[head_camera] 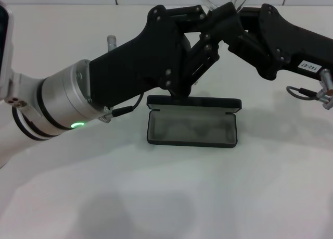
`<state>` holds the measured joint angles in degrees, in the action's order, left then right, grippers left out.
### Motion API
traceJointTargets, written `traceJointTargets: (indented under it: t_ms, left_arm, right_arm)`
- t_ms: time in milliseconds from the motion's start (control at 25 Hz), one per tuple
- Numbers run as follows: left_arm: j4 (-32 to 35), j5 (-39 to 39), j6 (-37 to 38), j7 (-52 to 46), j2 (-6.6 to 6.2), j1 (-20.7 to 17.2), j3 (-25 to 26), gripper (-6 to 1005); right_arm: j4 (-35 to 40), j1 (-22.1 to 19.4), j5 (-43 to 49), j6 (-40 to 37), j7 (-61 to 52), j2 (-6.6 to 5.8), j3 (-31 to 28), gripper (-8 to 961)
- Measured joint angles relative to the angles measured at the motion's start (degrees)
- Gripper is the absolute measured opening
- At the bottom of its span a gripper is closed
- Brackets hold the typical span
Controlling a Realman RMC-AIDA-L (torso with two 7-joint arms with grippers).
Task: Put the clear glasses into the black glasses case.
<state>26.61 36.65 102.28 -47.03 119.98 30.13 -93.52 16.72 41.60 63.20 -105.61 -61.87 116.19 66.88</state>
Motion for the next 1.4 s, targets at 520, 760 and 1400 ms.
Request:
traceJointTargets:
  t_ms: [520,760,1400]
  left_arm:
    - [0.2,0.6,1.0,0.5,-0.21,-0.1,-0.5,104]
    - [0.3,2.4,4.9,0.7,-1.26,-1.4,-0.1,103]
    - [-6.7,10.3,4.9,-2.4,-14.34,-15.4,13.0,106]
  right_arm:
    - [0.1,-0.6,-0.2,0.9,0.0,0.00,0.1,135]
    - [1.7,-1.8,-0.3,1.7,-0.1,-0.73,-1.2,137]
    - [79.4,-19.4,40.1,3.0,-43.2,-1.25,-0.7,143]
